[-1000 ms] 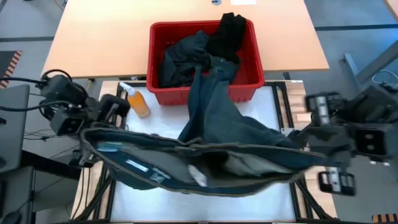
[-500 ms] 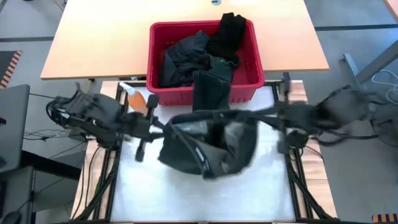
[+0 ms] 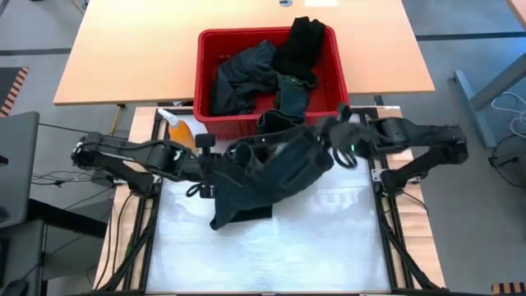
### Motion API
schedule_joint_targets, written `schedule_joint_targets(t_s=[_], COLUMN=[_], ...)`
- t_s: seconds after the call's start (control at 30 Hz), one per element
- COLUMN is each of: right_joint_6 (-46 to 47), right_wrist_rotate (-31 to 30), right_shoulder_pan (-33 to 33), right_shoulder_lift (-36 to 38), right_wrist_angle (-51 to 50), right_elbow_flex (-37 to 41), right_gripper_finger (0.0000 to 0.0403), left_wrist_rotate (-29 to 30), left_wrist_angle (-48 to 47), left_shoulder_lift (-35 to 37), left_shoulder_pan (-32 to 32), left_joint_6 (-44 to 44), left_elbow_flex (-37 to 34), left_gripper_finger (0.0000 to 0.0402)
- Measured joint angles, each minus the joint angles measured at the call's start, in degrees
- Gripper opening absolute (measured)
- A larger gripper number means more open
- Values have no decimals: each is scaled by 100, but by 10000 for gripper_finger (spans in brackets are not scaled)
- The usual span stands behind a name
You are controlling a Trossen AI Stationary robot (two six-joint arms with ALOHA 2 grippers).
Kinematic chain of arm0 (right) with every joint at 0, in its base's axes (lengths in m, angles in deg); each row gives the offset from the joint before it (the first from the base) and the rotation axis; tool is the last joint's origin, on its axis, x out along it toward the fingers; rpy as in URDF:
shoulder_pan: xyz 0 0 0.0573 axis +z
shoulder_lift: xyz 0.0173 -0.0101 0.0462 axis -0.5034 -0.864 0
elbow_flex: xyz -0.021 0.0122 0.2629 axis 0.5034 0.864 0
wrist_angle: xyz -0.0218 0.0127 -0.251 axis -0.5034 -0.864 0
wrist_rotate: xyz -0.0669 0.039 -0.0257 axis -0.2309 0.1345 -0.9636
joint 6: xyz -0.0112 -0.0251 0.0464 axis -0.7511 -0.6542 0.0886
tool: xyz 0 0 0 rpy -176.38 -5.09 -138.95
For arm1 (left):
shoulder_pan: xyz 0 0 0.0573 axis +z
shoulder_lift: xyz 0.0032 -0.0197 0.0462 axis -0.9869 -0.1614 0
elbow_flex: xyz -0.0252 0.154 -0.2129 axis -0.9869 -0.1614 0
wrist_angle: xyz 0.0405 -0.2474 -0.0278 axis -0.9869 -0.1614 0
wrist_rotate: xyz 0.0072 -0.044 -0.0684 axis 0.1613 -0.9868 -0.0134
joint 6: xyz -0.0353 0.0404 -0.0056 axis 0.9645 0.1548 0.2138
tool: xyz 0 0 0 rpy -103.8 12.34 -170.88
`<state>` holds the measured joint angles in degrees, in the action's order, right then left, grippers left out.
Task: Fold Laundry from Bin
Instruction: Fold the dark blue jeans
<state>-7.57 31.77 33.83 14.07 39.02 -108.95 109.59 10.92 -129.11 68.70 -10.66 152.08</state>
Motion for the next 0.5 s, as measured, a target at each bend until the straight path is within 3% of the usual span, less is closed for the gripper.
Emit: schedule_joint_targets(t_s=[0.13,0.27,0.37,0.5], right_joint_6=[127,328,646,1109], right_wrist_rotate=[937,1748,1948,1939], right_shoulder_pan=[-811,-961,-705,-67], right_shoulder_lift=[1066,1669,1742,1645], right_wrist_angle=[2365,4785,5929,6415], right_elbow_flex=[2414,4306,5161,5632], right_gripper_finger=[22,21,21,21], left_wrist_rotate=[-187,-669,-884,-1248], left_wrist_angle=[1657,3680,5122,6498], left_shoulder_lift=[1081,2021,2362,2474], left_shoulder_pan=[-74,-314,-560,-853], left_joint_6=[562,1129,1206,887], left_elbow_flex=[-1943,-3707,-4655,-5394], left_gripper_finger=[8,9,9,9])
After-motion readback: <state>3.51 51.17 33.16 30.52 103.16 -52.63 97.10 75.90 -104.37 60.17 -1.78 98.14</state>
